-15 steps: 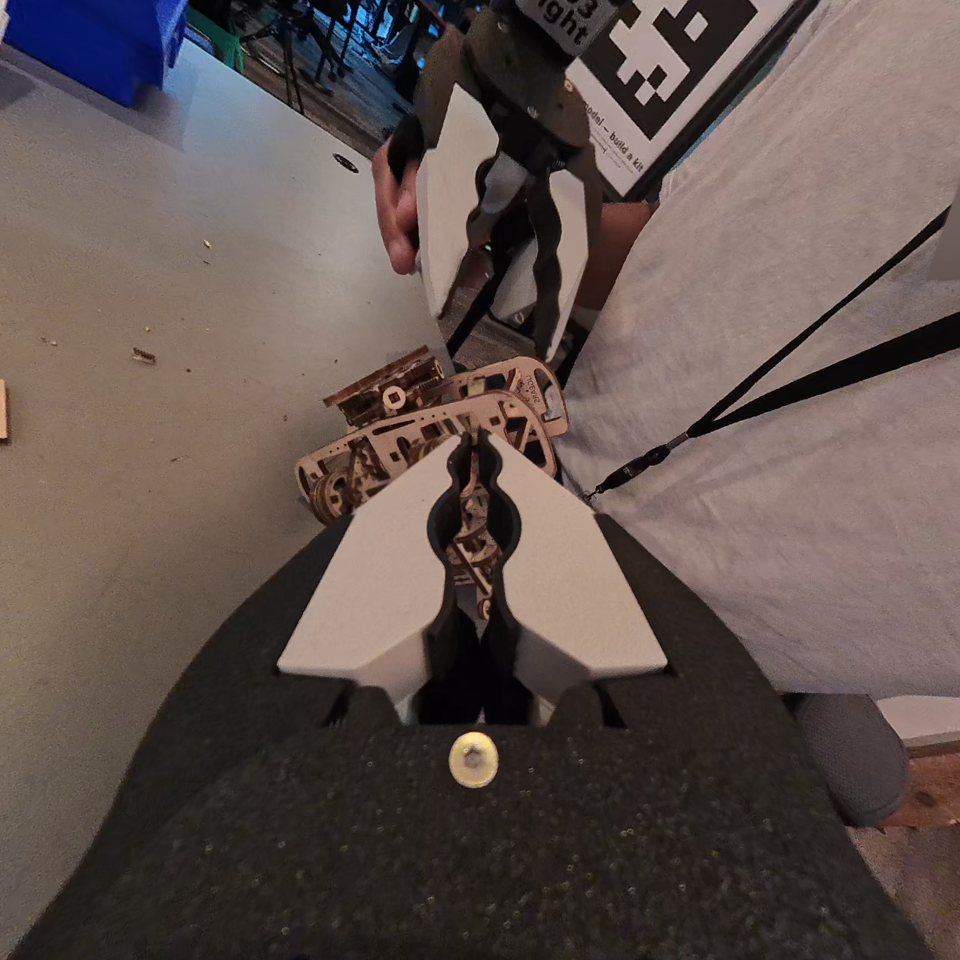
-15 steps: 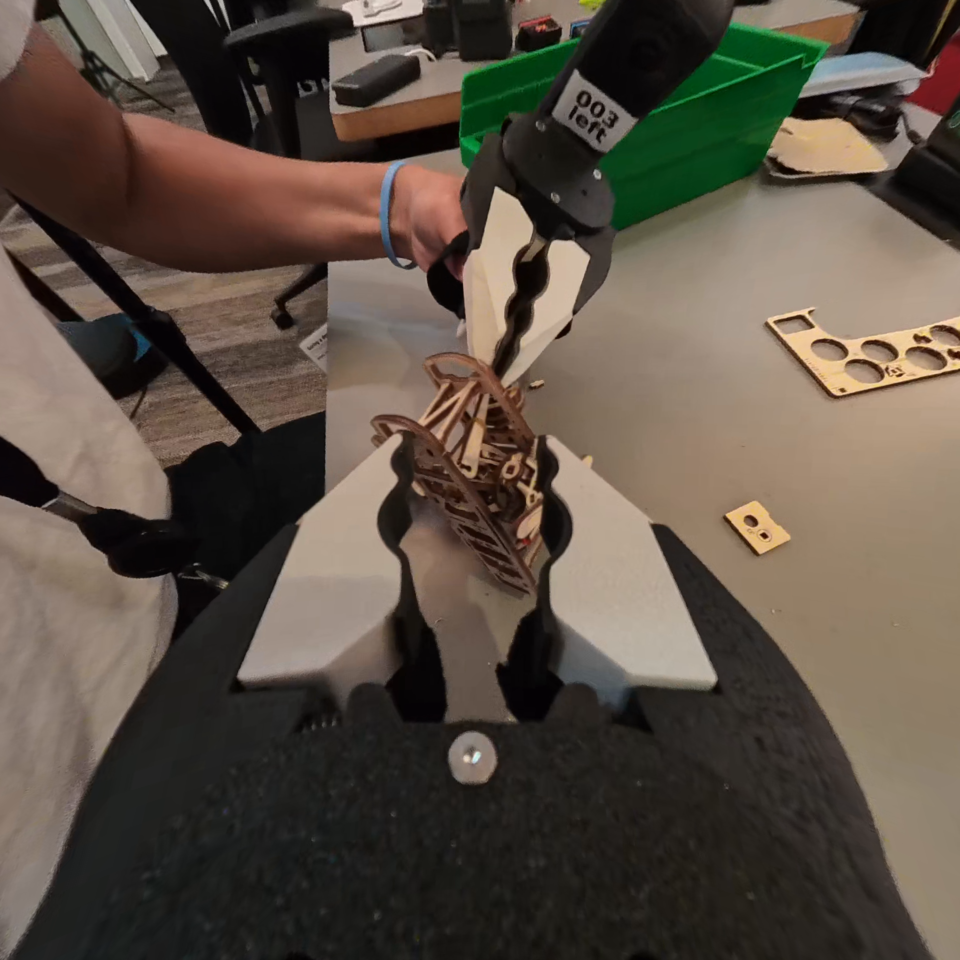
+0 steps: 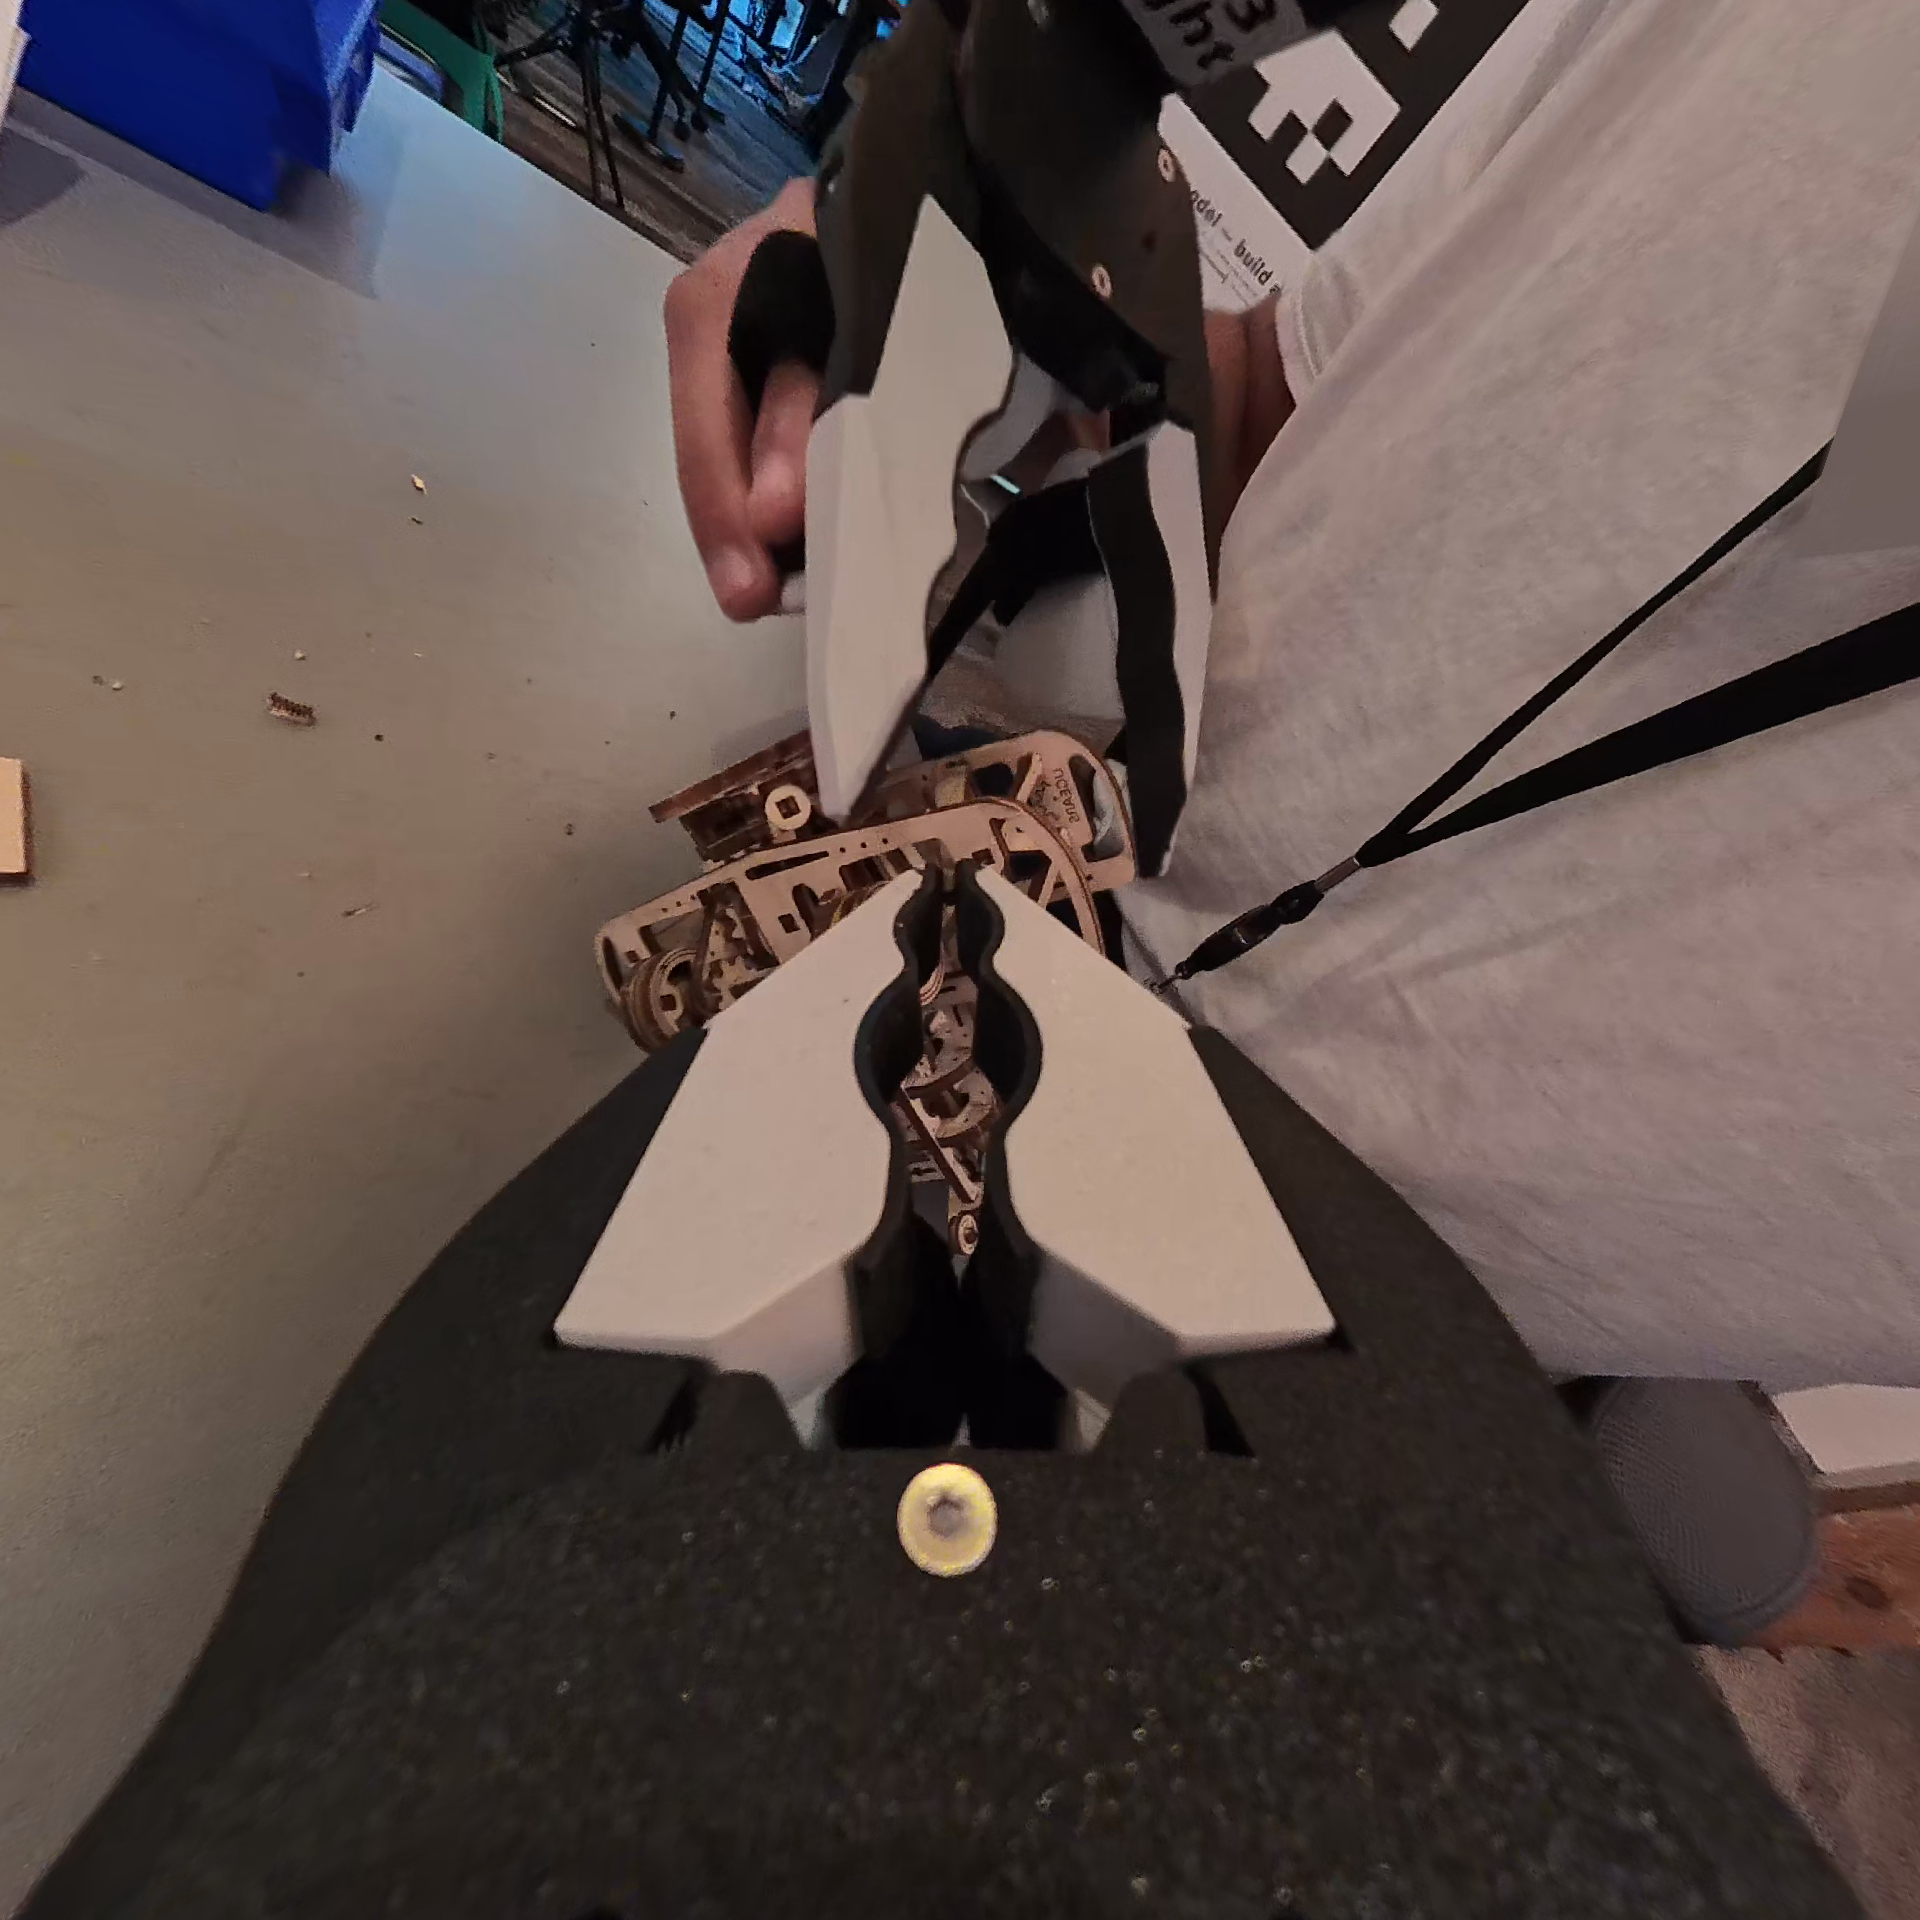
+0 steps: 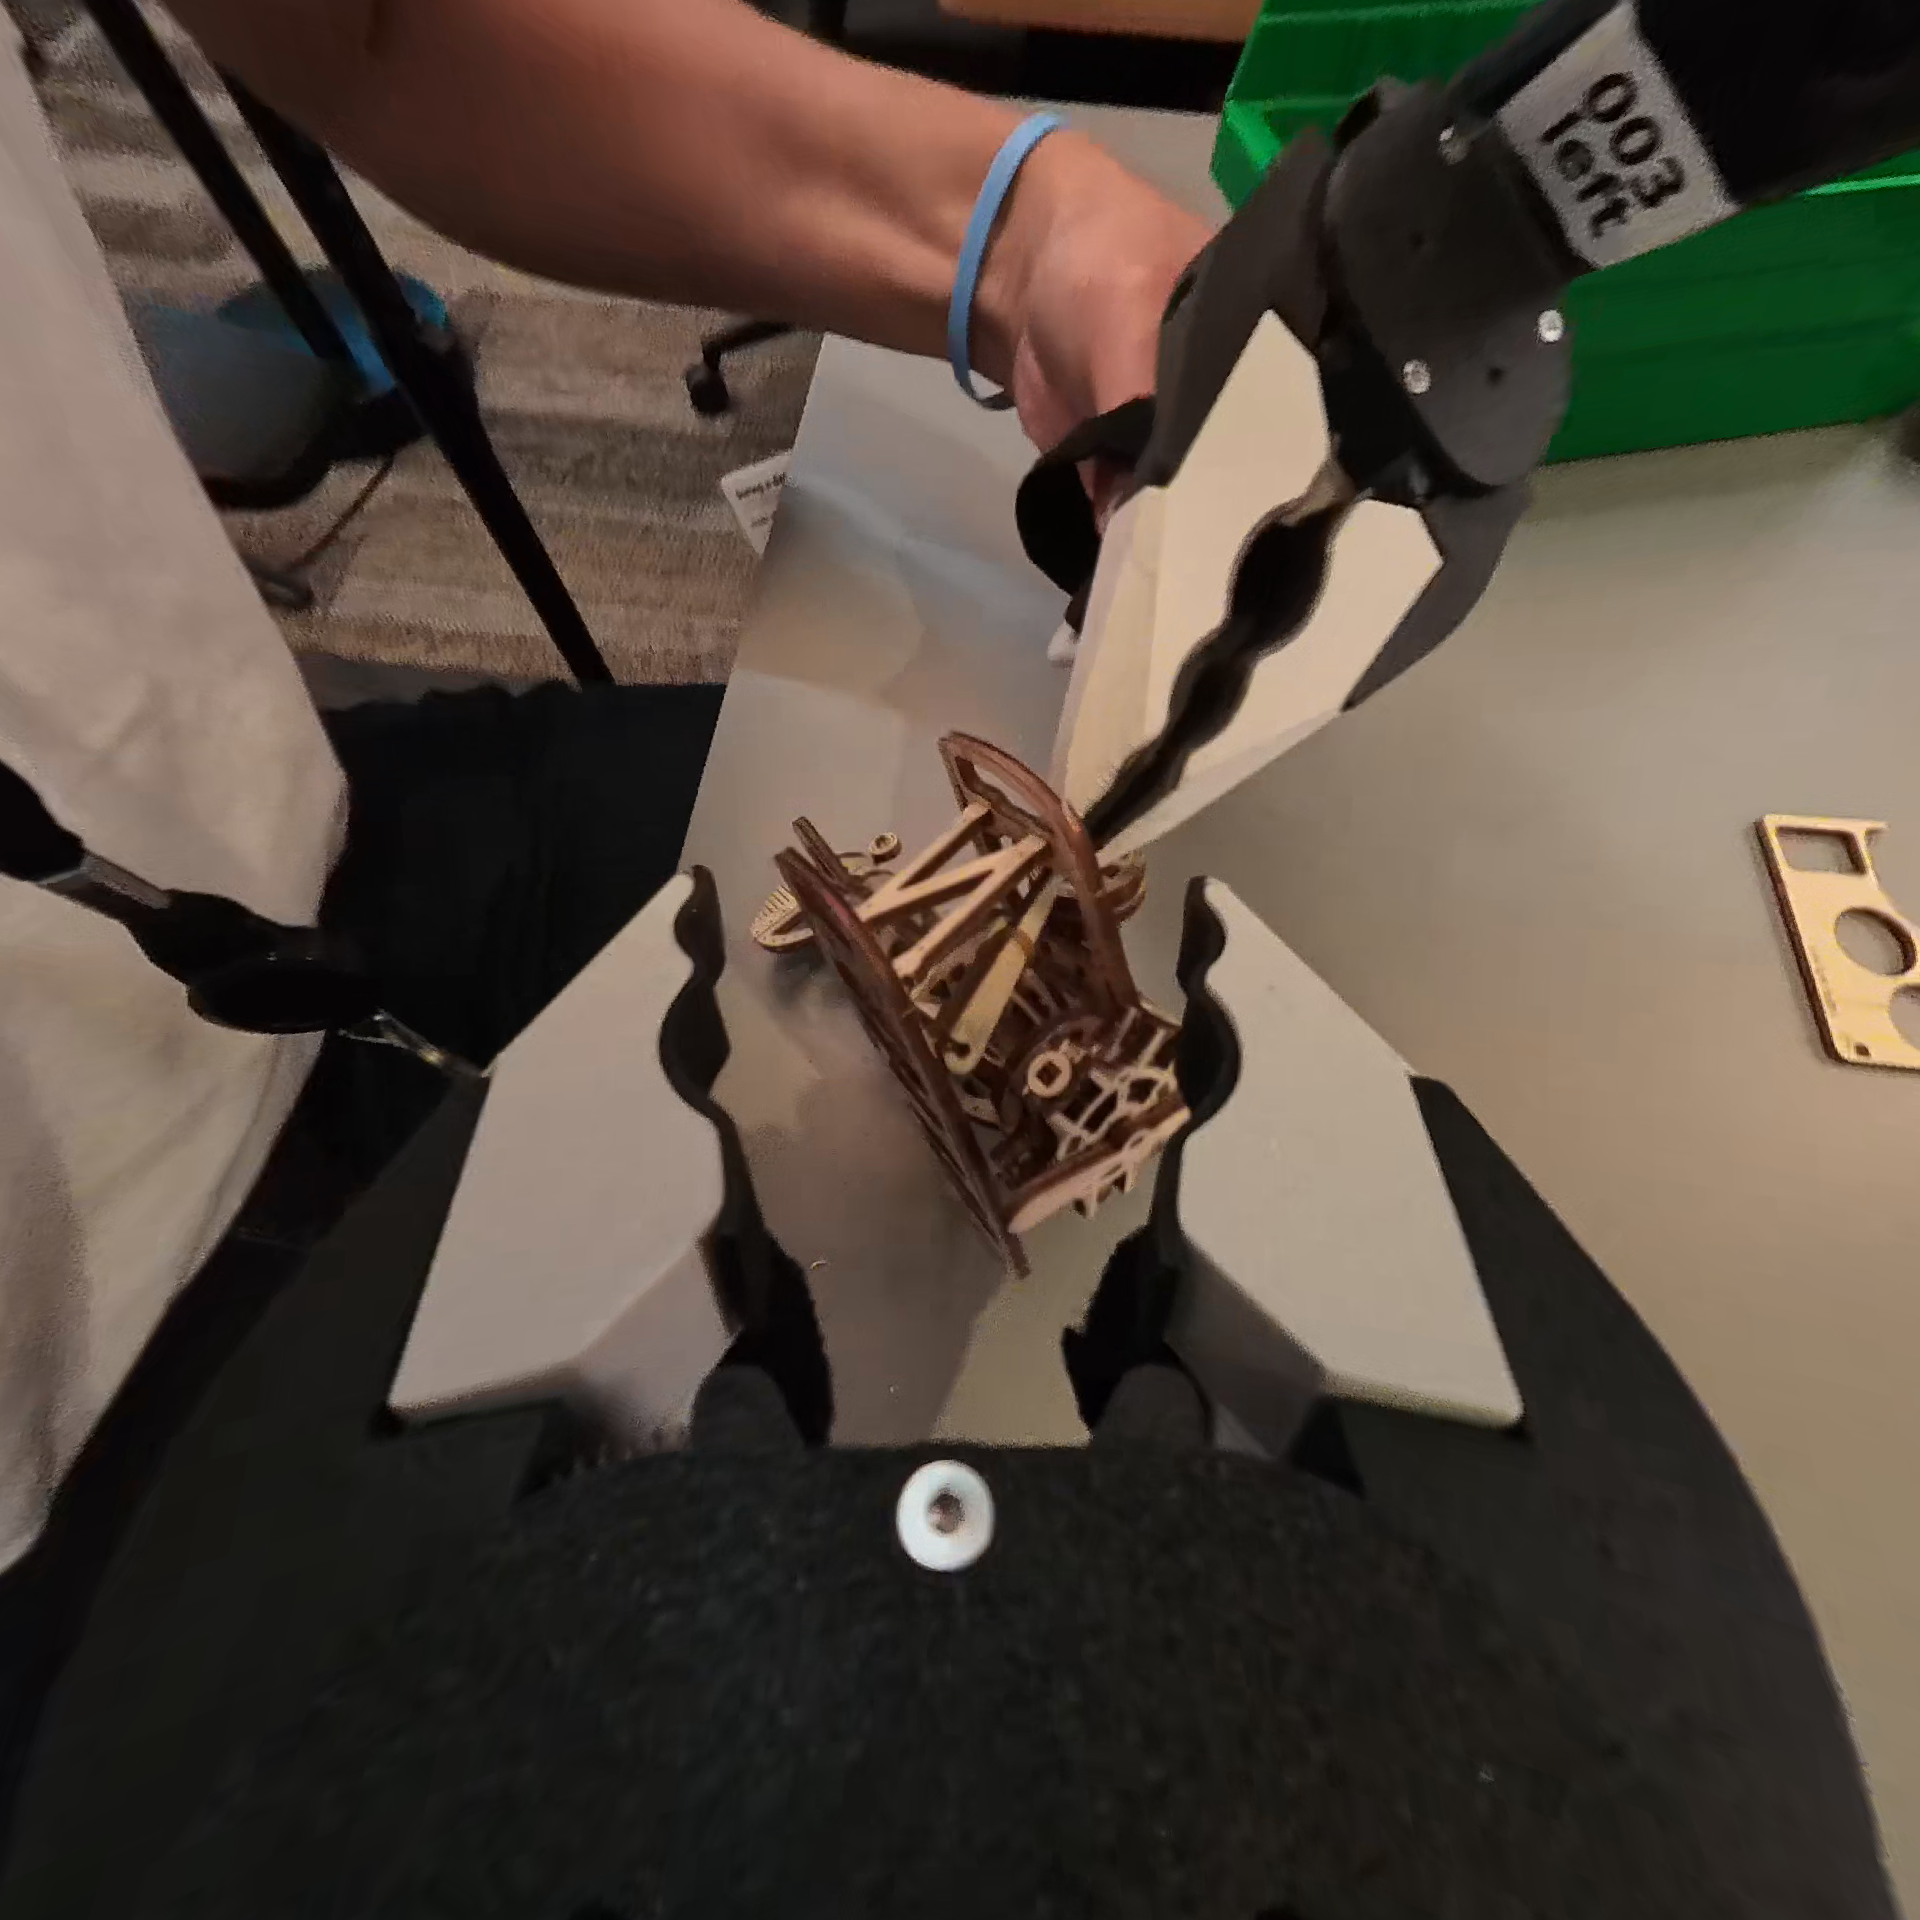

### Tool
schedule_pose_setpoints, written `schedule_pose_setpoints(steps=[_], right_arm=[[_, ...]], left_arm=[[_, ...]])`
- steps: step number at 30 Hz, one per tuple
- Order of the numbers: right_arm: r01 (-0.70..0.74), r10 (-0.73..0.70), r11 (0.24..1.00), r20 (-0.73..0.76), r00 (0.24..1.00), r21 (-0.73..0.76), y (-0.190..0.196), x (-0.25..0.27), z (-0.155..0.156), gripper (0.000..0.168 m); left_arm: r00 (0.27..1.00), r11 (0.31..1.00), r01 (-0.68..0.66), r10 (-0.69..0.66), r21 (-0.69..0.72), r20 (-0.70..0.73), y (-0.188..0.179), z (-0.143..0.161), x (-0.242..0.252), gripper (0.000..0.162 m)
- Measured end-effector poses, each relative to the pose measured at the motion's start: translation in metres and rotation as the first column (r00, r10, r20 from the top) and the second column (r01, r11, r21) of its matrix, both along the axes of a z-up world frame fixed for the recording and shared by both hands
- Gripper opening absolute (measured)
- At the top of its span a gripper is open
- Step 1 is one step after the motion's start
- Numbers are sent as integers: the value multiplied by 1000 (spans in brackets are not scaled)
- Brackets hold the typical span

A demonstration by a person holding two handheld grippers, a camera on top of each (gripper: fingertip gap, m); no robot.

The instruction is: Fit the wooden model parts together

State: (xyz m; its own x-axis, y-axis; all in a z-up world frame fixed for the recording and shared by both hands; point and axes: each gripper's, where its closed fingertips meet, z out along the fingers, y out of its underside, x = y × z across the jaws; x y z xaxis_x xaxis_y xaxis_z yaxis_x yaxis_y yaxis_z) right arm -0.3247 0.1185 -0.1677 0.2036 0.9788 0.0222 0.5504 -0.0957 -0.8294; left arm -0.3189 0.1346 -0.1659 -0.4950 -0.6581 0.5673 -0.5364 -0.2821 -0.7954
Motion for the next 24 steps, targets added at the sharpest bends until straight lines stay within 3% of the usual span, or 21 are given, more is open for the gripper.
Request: schedule_pose_setpoints(steps=[6, 12, 24], right_arm=[[-4, -6, 991, 80, 997, 132, 4, -8, -13, 66], [41, -50, 991, 64, 997, 129, 8, -5, -12, 65], [45, -59, 988, 89, 994, 151, 13, 4, -13, 65]], left_arm=[[1000, 1000, -21, 21, -2, 7, 1, 0, -1, 0], [998, 998, -58, 59, -19, 13, 7, -4, -6, 0], [960, 925, -273, 279, -265, -15, 18, -2, -10, 0]])
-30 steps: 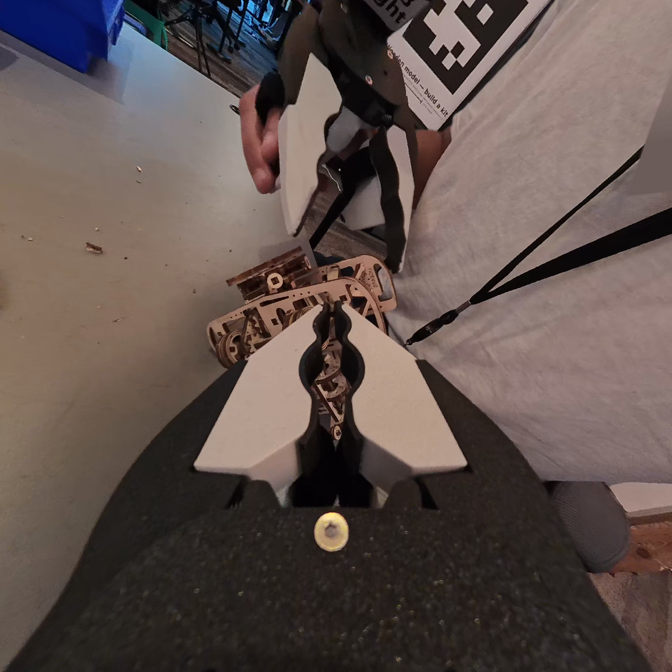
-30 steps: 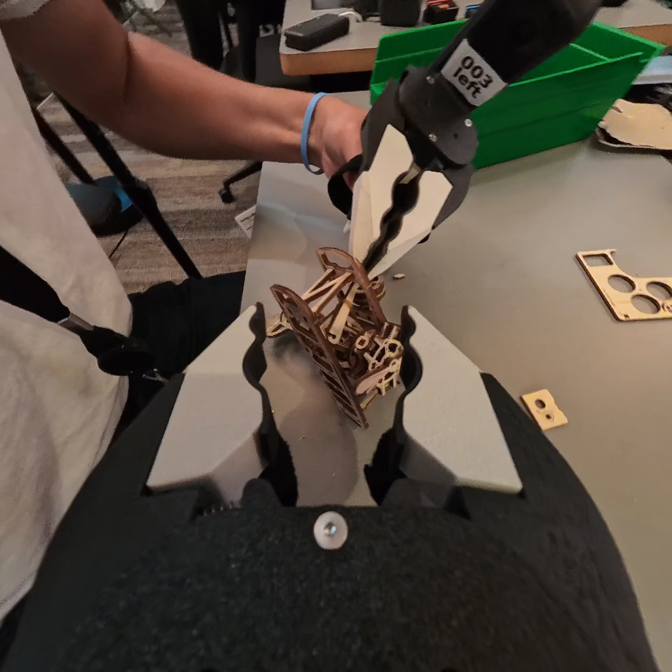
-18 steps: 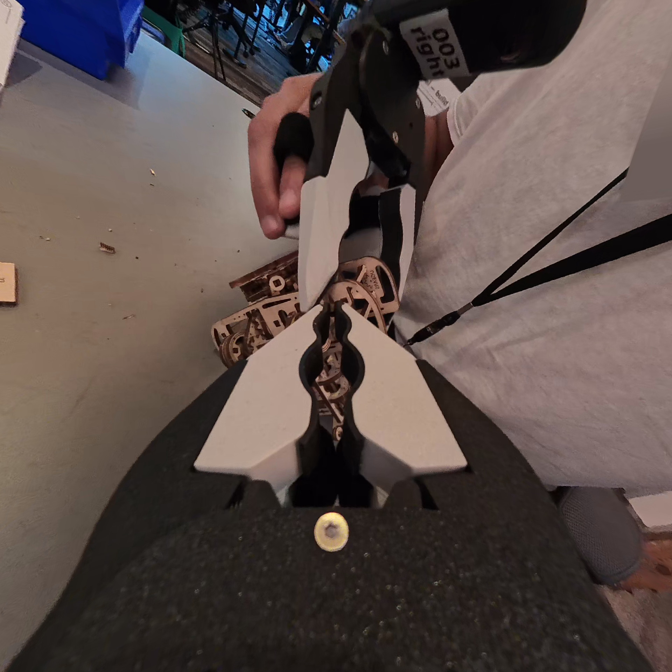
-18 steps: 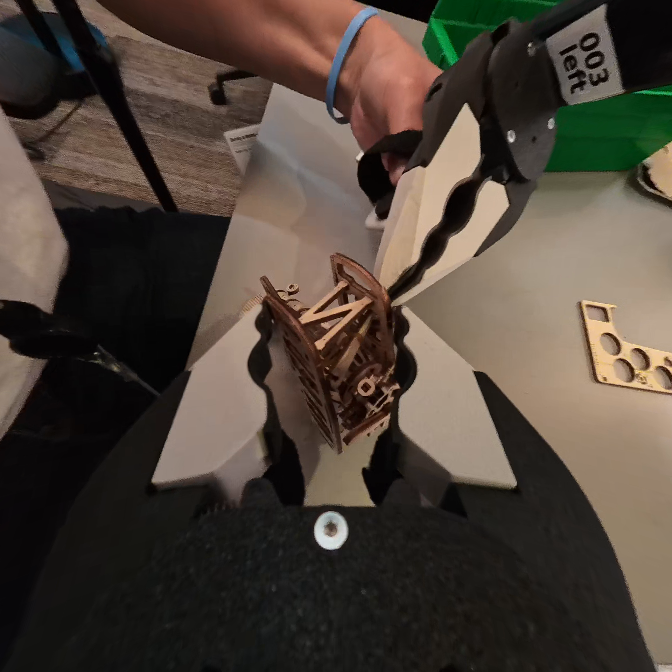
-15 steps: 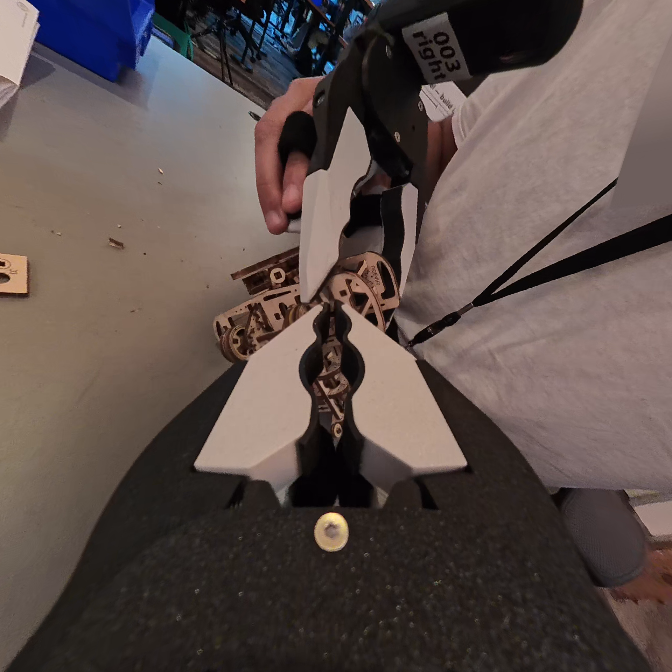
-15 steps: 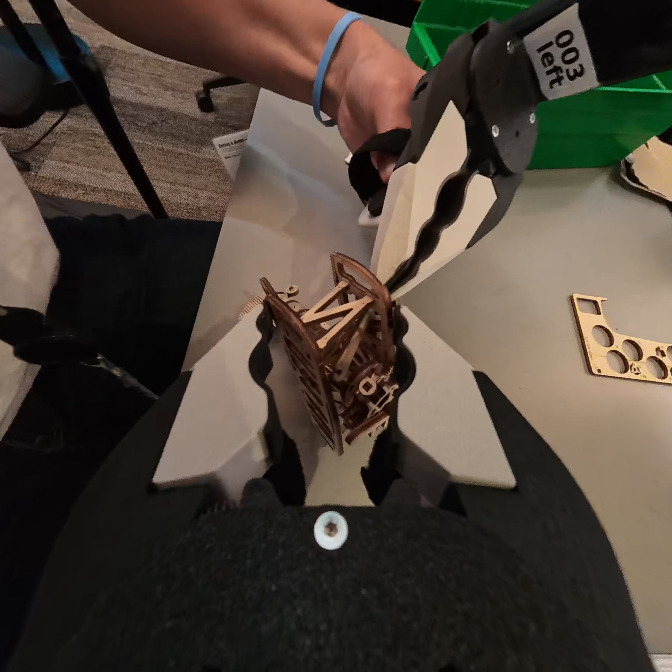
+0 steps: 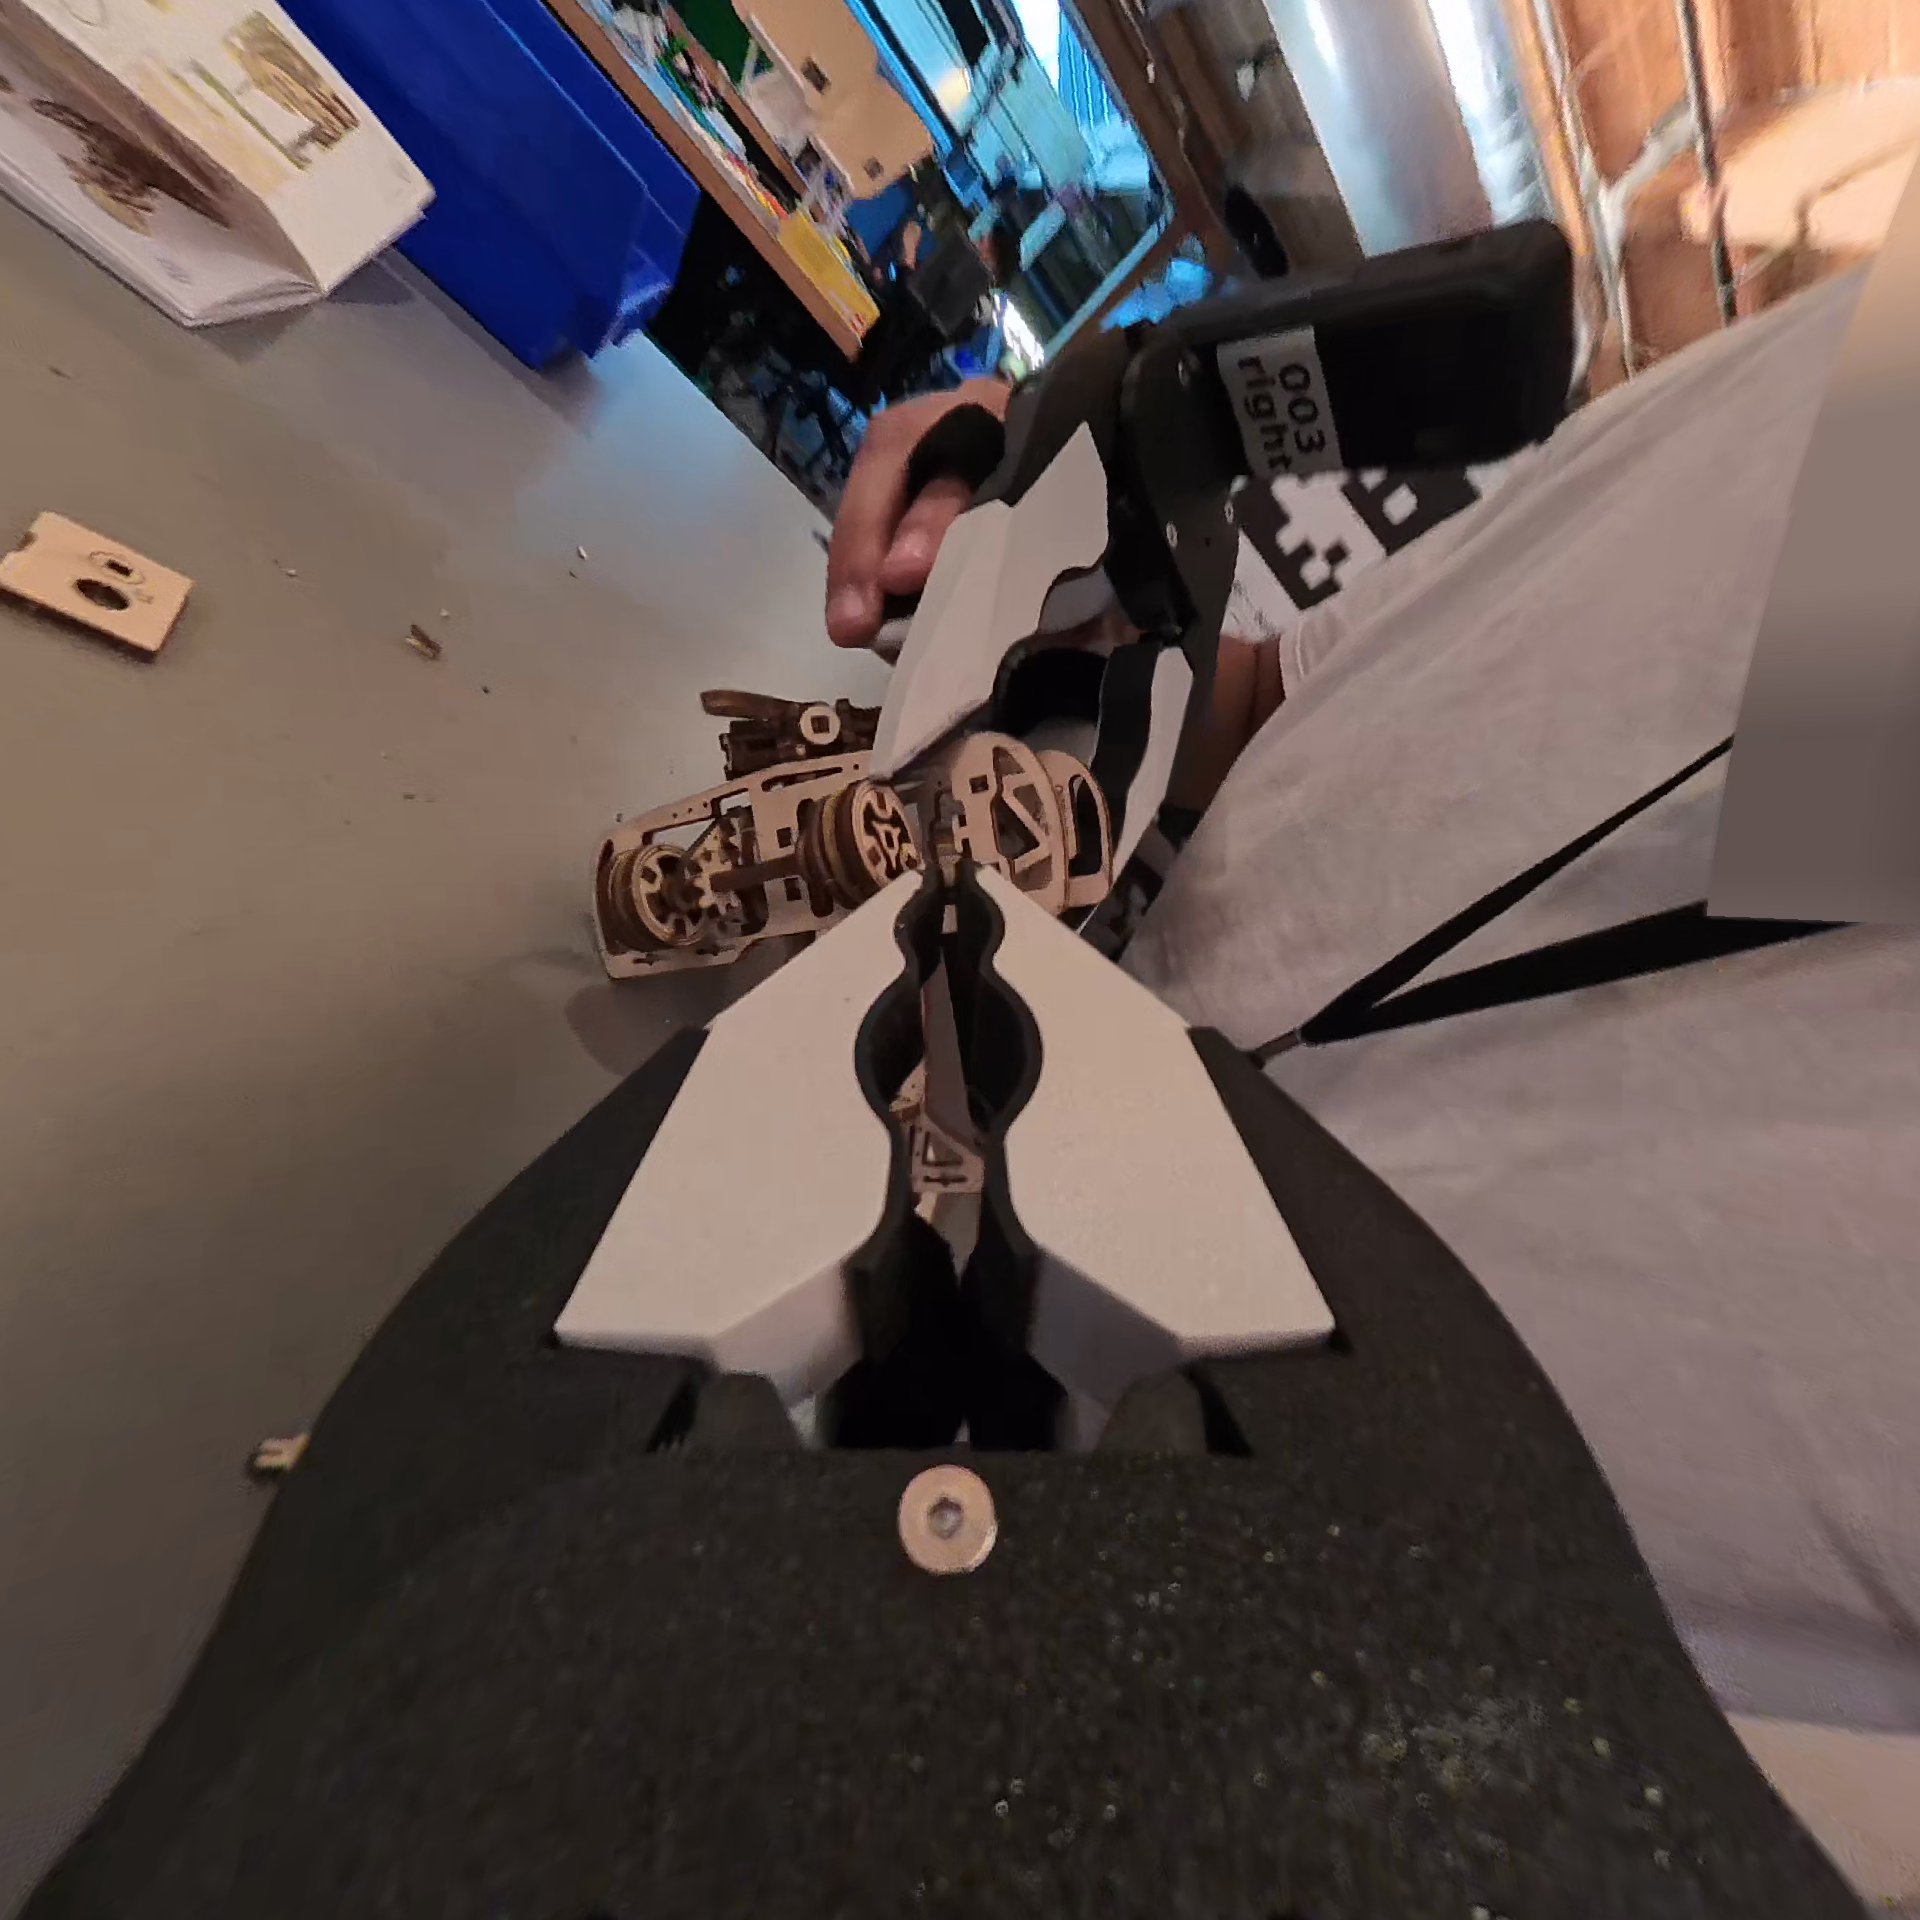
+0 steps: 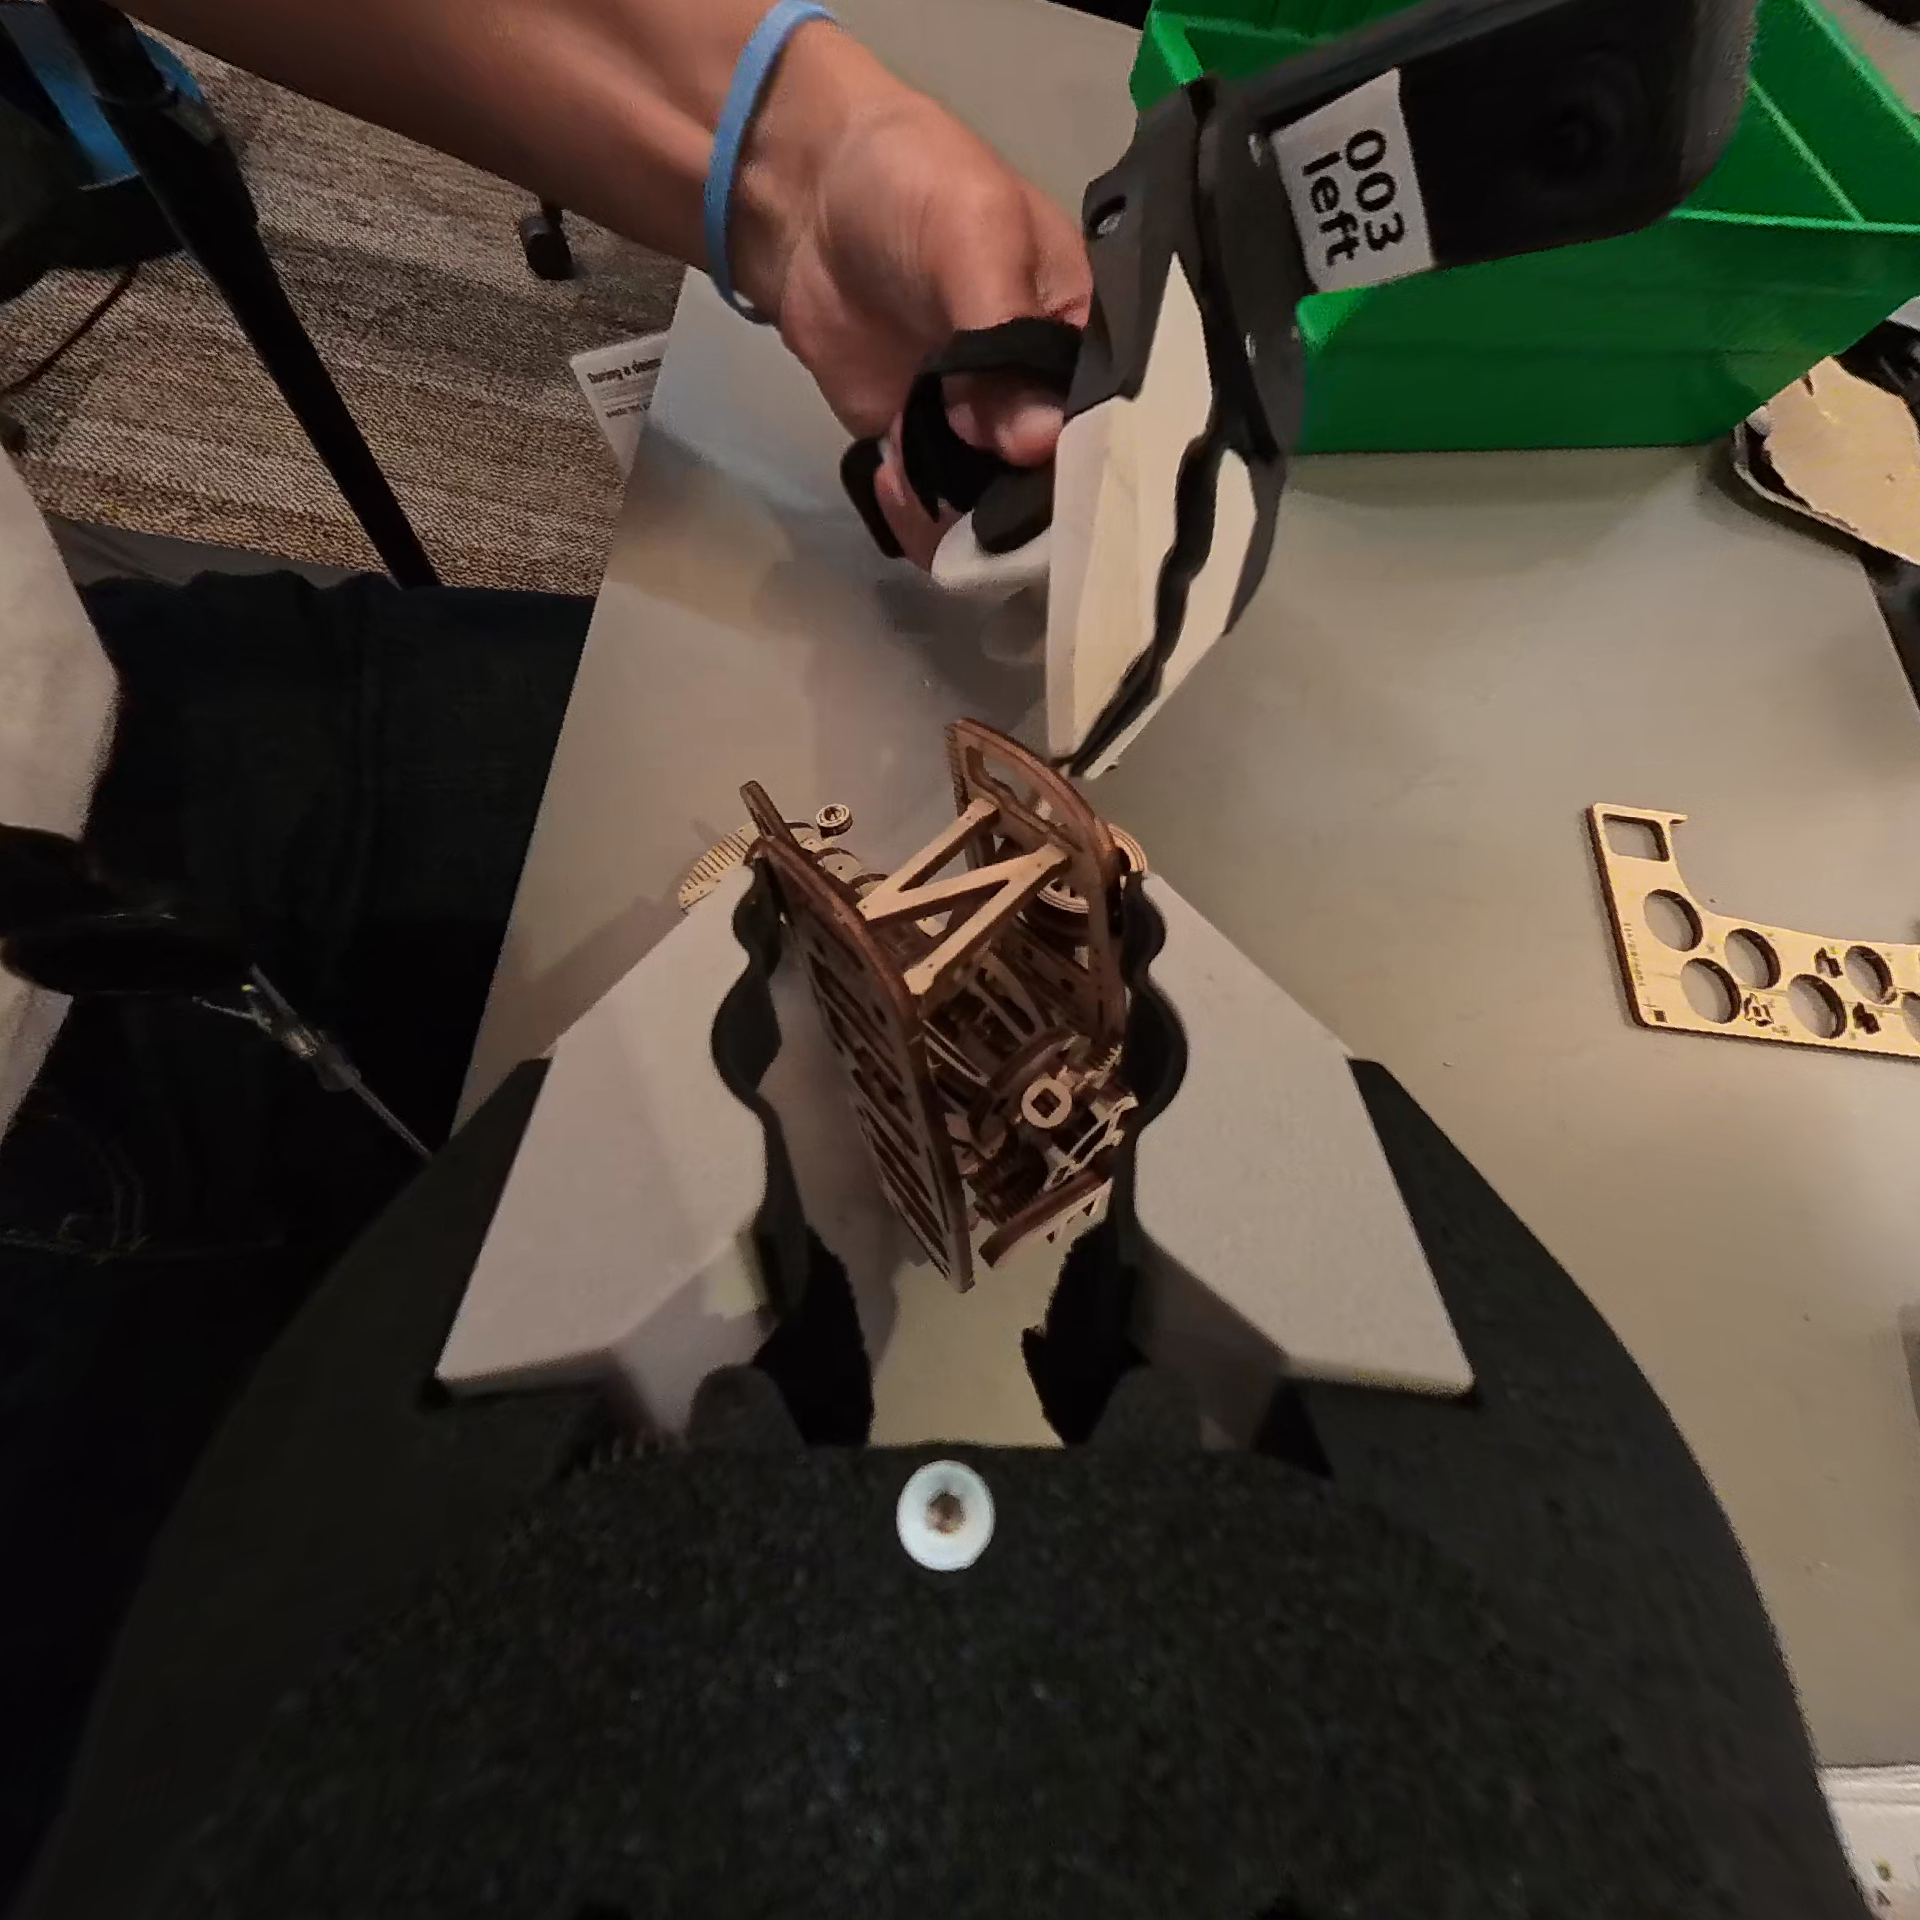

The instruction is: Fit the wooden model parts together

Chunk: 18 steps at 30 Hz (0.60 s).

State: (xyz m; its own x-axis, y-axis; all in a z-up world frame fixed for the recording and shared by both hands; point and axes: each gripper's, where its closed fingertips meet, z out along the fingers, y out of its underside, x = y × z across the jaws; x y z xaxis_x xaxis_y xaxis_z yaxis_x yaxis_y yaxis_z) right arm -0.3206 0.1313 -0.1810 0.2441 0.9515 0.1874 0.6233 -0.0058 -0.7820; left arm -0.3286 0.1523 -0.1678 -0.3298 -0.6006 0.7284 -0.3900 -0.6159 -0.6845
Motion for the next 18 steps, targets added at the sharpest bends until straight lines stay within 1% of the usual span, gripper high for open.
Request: schedule_pose_setpoints(steps=[3, 6, 15, 16, 18], right_arm=[[0, 0, 1000, 2, 1000, 3, 1, 4, 0, 64], [3, -3, 1000, -8, 1000, 3, 1, 5, 0, 64], [-4, 4, 1000, -24, 1000, -12, -1, 6, 1, 66], [-4, 3, 1000, -40, 999, -19, -3, 7, 4, 67], [11, -16, 999, -123, 992, -39, -8, 11, 17, 70]], left_arm=[[993, 986, -113, 117, -123, 19, 19, 7, -1, 0], [986, 975, -162, 167, -152, 26, 29, 8, -5, 0], [984, 982, -174, 175, -69, 23, 24, 8, -8, 0], [982, 980, -187, 189, -62, 26, 25, 10, -11, 0], [974, 973, -227, 227, -36, 20, 27, 12, -19, 0]])
